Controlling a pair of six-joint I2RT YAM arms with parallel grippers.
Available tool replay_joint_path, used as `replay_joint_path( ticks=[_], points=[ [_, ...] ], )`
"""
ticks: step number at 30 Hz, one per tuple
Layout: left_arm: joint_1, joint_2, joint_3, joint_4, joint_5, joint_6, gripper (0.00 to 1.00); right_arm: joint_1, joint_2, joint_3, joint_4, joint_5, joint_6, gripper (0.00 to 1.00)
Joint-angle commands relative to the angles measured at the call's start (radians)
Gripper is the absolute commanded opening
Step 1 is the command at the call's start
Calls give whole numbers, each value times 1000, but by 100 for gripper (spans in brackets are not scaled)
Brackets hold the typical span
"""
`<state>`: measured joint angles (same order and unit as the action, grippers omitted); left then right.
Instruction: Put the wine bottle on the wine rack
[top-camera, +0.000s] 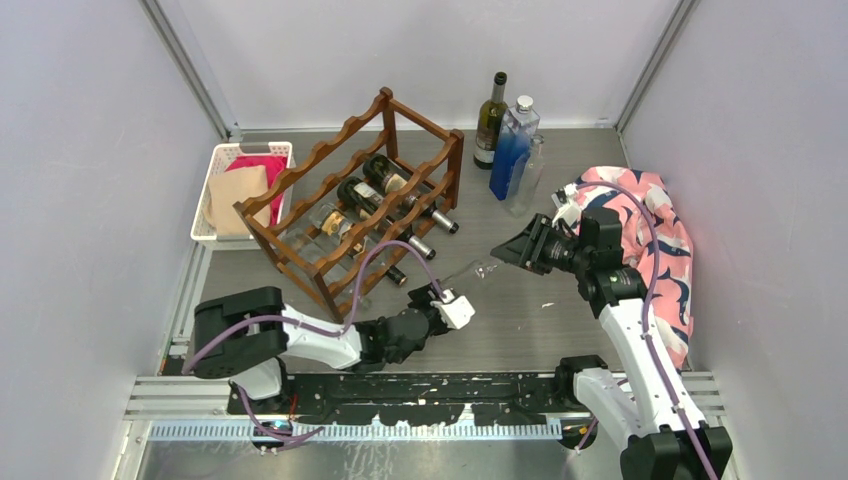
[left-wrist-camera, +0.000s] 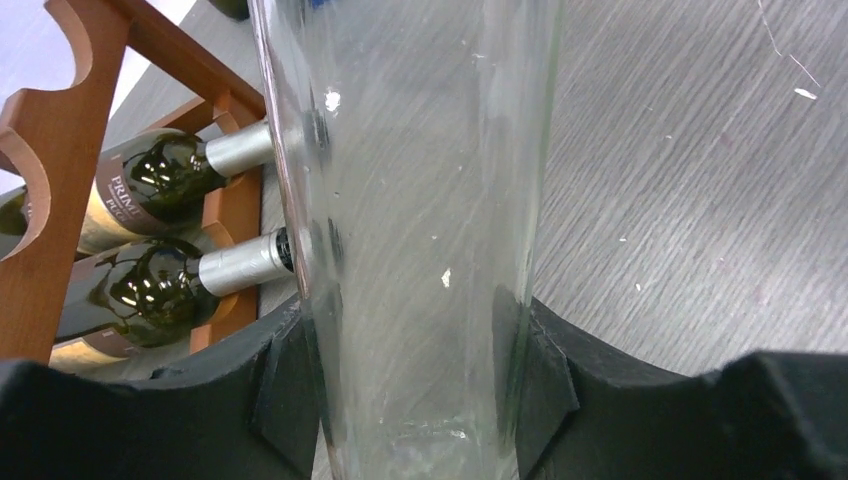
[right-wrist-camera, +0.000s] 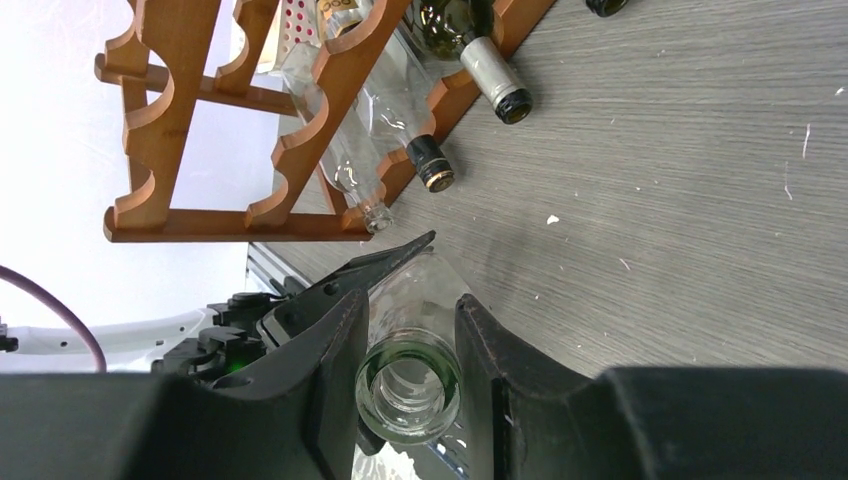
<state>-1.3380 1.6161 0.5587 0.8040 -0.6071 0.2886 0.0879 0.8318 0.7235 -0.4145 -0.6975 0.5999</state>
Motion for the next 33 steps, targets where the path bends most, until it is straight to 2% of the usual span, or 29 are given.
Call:
replay_joint_path(
  ticks=[1, 5, 7, 9, 13, 18, 23, 26, 29, 33],
  points=[
    [11, -137, 12, -80, 167, -47, 0, 4, 2, 25, 29, -38, 7, 16],
    [37, -275, 37, -328, 281, -117, 0, 3, -17, 25, 12, -21, -7, 55],
    [62, -327, 39, -421, 343, -149, 0, 3, -23, 30, 1, -18, -20, 68],
    [91, -371, 39, -503, 418, -182, 0, 3, -28, 39, -16, -9, -39, 75],
    [124, -438, 63, -707, 569, -203, 0, 4, -49, 76, -72, 12, -110, 80],
    [150, -475, 160, -1018, 772, -163, 0, 48, -112, 107, -55, -44, -184, 82],
    [163, -467, 265, -1250, 915, -76, 0, 197, -197, 86, -13, -97, -353, 82],
    [172, -455, 316, -1342, 966, -25, 0, 267, -293, 44, -9, -136, -511, 84],
    [190, -453, 340, -1387, 1023, 10, 0, 274, -337, 51, -85, -192, -670, 89],
    [215, -448, 351, -1415, 1070, 35, 0, 295, -319, 73, -178, -207, -752, 92]
  ],
)
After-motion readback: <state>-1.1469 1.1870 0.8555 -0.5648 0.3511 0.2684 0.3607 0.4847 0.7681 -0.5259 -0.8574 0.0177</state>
